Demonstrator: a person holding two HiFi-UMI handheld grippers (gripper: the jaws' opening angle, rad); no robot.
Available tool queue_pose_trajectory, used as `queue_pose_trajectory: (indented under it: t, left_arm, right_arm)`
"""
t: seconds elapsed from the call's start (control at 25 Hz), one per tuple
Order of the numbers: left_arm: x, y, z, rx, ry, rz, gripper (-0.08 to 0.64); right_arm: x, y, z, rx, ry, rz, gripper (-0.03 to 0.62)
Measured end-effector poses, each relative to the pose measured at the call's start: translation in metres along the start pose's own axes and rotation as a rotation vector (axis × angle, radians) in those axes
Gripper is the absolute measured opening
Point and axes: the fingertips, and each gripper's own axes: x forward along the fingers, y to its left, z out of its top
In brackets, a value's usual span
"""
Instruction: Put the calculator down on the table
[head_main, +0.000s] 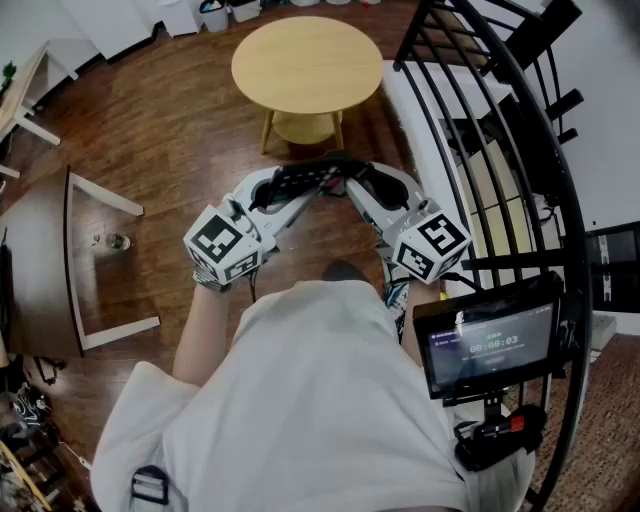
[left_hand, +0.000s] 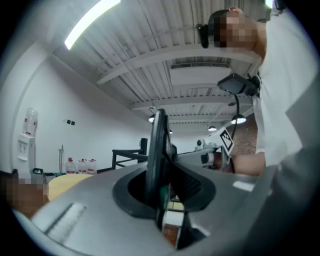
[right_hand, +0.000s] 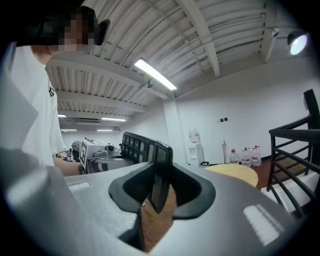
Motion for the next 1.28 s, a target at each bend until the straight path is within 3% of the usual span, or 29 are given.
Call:
queue_pose_trajectory:
  t: [0.28, 0.52, 0.88, 1.28]
  left_arm:
    - [0.002, -0.004, -0.006, -0.025, 0.015, 0.008, 0.095]
    - [0.018, 0.025, -0.015, -0.033, 0.041, 0.038, 0.095]
    - [0.080, 0.112, -0.005, -0.028, 0.046, 0.062, 0.095]
    - [0.173, 0.181, -0.010, -0.033, 0.061, 0.076, 0.095]
  right_arm:
    - [-0.003, -0.002, -0.005, -0.002, 0.006, 0.016, 0.097]
    - [0.020, -0.030, -0.009, -0.016, 0.016, 0.047, 0.097]
    - [0.076, -0.120, 0.015, -0.033, 0.024, 0.070, 0.097]
    - [0.102, -0.232, 0.027, -0.022, 0.037, 0.072, 0.098]
